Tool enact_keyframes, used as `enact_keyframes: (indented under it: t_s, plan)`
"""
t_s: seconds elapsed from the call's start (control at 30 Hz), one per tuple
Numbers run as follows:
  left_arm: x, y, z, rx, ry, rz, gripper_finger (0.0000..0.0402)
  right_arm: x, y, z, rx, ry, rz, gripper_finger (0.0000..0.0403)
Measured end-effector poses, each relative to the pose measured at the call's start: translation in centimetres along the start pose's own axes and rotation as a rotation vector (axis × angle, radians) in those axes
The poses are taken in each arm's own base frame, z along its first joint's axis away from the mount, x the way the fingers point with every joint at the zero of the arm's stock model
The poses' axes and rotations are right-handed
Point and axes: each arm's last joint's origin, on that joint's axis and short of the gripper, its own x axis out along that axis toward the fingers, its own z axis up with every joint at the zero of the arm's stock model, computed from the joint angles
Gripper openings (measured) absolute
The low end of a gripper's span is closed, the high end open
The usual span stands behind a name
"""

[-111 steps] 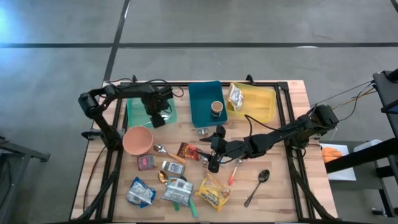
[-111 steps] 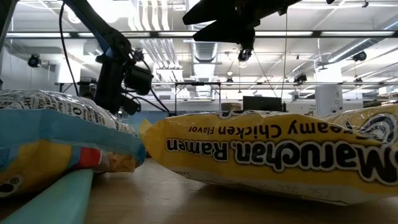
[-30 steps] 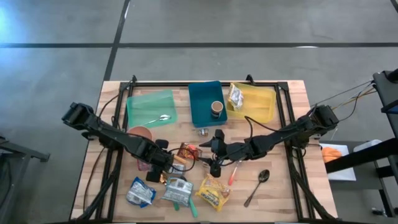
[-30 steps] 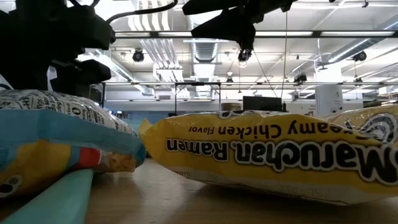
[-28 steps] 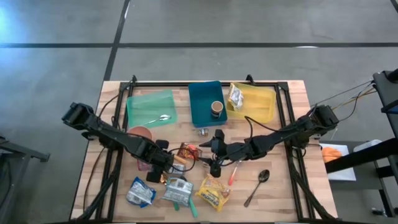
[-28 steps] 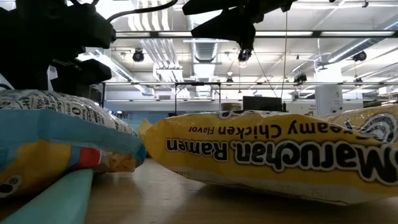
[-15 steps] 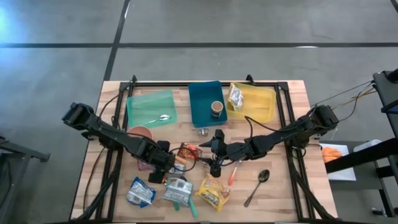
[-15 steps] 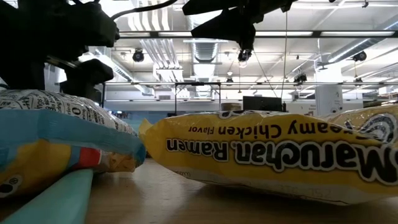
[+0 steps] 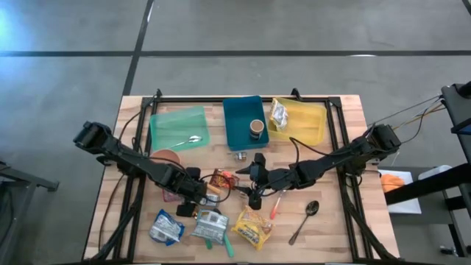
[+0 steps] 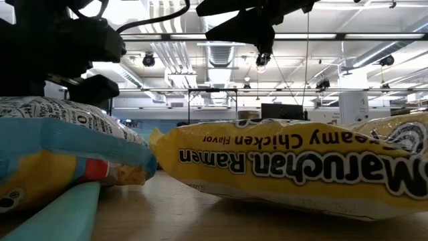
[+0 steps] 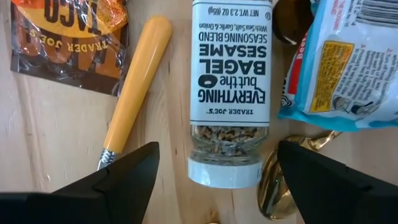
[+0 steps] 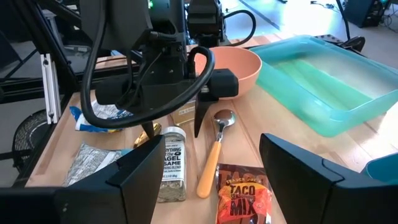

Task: Pick & Place Food Item
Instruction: Put the white seasoning bottle into the blue bin

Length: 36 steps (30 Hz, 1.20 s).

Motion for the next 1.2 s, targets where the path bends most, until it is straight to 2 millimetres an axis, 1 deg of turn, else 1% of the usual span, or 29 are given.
enact_keyframes:
  t_s: [0.17, 0.4, 0.63, 0.87, 1.0, 1.2]
  plan:
    - [0.5, 0.2, -0.5, -0.004, 0.006, 0.006, 0.0335, 0.0, 0.0, 0.0, 0.000, 0.000, 0.000, 0.0260]
    - [1.2, 0.3, -0.9, -0.012, -0.038, 0.007, 0.0335, 0.0, 0.0, 0.0, 0.000, -0.001, 0.000, 0.0260]
    - [1.8, 0.5, -1.6, -0.011, -0.026, 0.028, 0.0335, 0.0, 0.0, 0.0, 0.001, -0.002, 0.001, 0.0260]
    - [1.9, 0.6, -1.6, 0.004, -0.052, 0.045, 0.0332, 0.0, 0.0, 0.0, 0.001, -0.002, 0.000, 0.0260]
    - [2.4, 0.7, -1.9, 0.015, -0.079, 0.035, 0.0312, 0.0, 0.0, 0.0, 0.001, -0.002, 0.000, 0.0260]
    - [2.9, 0.8, -2.5, 0.034, -0.078, 0.017, 0.0260, 0.0, 0.0, 0.0, 0.001, -0.002, 0.000, 0.0260]
